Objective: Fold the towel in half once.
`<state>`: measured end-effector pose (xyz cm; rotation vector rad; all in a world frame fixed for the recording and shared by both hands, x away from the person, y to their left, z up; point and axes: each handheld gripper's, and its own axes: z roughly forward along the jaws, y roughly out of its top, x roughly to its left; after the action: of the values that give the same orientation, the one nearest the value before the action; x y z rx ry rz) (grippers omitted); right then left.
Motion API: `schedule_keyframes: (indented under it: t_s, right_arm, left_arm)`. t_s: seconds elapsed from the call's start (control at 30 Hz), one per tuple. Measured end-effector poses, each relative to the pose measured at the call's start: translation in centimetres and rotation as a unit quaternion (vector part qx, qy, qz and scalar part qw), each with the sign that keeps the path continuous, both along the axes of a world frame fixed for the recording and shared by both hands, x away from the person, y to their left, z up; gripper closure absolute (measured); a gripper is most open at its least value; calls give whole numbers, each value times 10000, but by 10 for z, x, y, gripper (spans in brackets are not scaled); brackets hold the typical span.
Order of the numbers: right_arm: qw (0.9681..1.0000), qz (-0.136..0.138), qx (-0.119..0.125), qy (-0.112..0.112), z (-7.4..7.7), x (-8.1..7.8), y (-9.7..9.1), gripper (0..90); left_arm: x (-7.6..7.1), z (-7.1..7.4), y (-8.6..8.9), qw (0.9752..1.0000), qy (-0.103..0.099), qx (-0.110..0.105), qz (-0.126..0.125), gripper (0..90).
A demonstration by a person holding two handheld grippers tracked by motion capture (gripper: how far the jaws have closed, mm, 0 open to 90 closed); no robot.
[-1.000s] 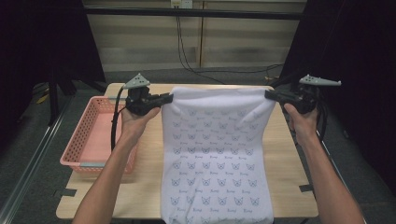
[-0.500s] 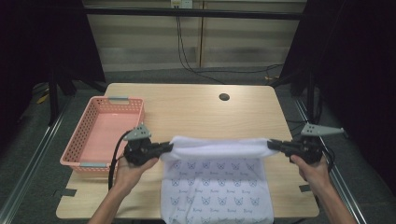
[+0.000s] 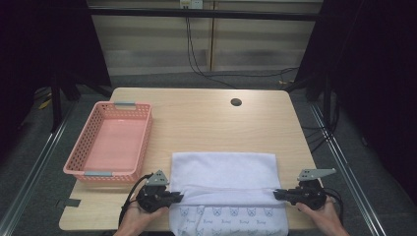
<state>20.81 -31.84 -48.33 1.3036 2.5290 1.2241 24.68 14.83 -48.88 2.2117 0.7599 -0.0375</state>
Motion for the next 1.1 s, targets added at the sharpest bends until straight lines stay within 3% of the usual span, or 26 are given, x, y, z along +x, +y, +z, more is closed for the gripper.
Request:
schedule_keyframes:
  t_s: [0.1,0.27,0.33,0.73,0.93,1.1]
  right_arm:
    - [9993,95,-323,136,-9,3,6,862]
    - [9994,-6,-336,108,-11,7,6,862]
    - [9994,-40,-351,68,-11,10,6,862]
    - [9991,-286,-327,4,-13,25,0,863]
    - [9986,-370,-377,-78,-14,38,0,862]
    - [9982,-455,-370,-87,-14,48,1,862]
  left_arm:
    - [3,-3,-2,9999,89,80,-30,858]
    - [12,-6,-4,9999,108,42,82,860]
    - [17,-6,-7,9999,-69,104,82,861]
    - [48,-10,-10,9995,26,-107,286,862]
    - [60,-9,-13,9994,-67,-1,335,862]
    - [72,-11,-14,9990,-111,-35,428,862]
